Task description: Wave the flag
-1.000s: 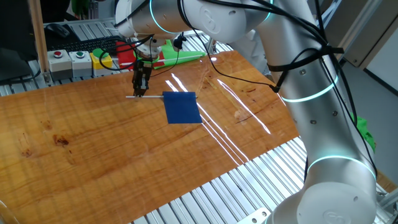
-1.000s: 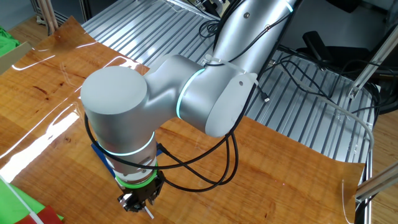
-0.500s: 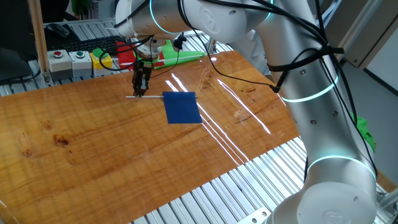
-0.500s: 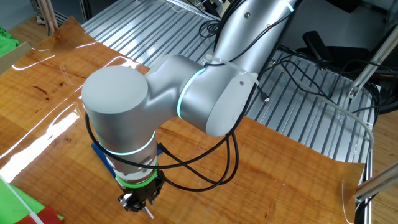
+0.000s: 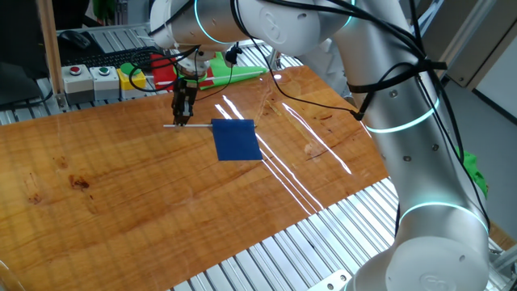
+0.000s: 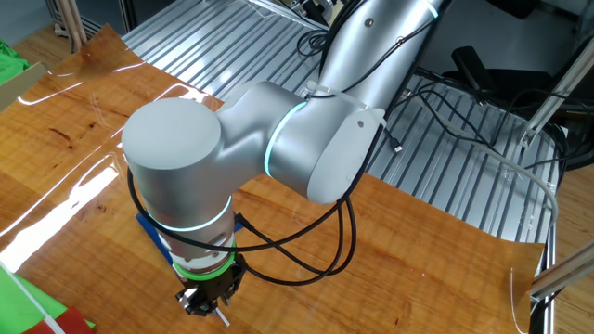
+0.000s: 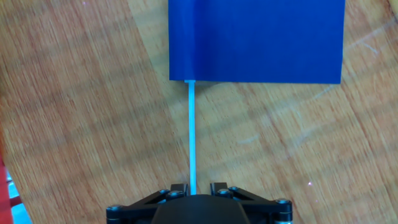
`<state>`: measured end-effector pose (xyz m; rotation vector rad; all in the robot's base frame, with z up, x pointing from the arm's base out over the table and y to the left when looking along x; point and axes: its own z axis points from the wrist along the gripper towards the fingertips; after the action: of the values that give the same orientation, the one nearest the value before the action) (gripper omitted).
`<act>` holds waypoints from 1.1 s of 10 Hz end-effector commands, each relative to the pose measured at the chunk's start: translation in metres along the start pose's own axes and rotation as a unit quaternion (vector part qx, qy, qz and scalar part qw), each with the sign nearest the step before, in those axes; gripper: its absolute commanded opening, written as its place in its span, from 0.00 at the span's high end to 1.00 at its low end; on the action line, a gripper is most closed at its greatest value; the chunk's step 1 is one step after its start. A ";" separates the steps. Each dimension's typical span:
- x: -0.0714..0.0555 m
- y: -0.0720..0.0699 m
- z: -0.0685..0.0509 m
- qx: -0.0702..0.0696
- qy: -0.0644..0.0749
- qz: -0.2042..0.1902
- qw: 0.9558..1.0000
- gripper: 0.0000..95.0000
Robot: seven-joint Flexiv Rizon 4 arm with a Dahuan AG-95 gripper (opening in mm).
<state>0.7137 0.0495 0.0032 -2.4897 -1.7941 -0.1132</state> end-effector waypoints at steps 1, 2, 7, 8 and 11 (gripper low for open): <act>0.000 0.000 0.001 0.000 0.000 0.000 1.000 0.80; 0.015 0.033 -0.048 0.010 0.020 -0.075 0.997 1.00; 0.026 0.030 -0.039 0.017 0.013 -0.078 0.997 1.00; 0.026 0.030 -0.038 0.016 0.013 -0.079 0.997 1.00; 0.026 0.026 -0.028 0.014 -0.007 -0.091 0.996 0.80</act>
<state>0.7443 0.0632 0.0343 -2.3176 -1.9987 -0.0939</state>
